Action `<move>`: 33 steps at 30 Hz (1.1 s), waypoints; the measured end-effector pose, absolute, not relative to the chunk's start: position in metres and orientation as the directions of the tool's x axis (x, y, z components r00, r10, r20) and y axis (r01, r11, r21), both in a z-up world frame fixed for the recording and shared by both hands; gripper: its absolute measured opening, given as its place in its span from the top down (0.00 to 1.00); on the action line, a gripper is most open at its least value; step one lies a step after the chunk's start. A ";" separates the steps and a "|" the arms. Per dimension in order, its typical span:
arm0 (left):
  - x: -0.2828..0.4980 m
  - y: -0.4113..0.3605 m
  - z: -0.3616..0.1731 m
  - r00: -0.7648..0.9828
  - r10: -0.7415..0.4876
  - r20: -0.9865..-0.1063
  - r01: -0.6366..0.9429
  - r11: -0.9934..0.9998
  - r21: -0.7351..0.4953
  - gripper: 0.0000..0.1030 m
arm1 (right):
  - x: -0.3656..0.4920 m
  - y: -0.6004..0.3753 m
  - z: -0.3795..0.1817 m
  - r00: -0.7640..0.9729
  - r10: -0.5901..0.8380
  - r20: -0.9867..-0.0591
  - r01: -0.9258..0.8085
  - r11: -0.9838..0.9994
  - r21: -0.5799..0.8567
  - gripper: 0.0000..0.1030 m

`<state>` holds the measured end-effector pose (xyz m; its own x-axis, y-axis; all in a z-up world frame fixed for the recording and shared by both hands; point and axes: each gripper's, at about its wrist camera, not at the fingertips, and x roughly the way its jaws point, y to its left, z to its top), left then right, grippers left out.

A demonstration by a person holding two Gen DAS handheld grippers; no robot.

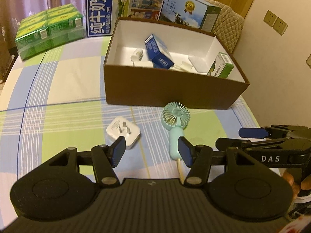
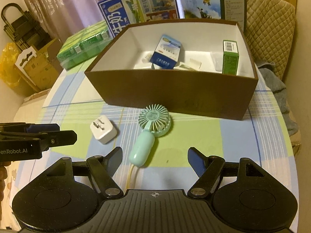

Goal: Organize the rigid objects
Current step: 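Move the left tool to the white plug while the right tool approaches the mint fan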

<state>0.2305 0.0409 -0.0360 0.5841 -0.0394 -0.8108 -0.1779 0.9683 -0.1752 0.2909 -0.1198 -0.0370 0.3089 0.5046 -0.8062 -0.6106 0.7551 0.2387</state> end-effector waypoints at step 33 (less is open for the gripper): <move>0.236 0.059 -0.099 0.494 -0.017 -0.869 -0.222 0.964 -0.145 0.46 | 0.300 -0.081 -0.091 0.246 0.435 -0.866 -0.617 0.759 0.207 0.32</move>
<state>0.2358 0.0587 -0.0989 0.4940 -0.0169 -0.8693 -0.2223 0.9641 -0.1451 0.2996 -0.0810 -0.0912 0.2456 0.4353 -0.8661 -0.6171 0.7592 0.2066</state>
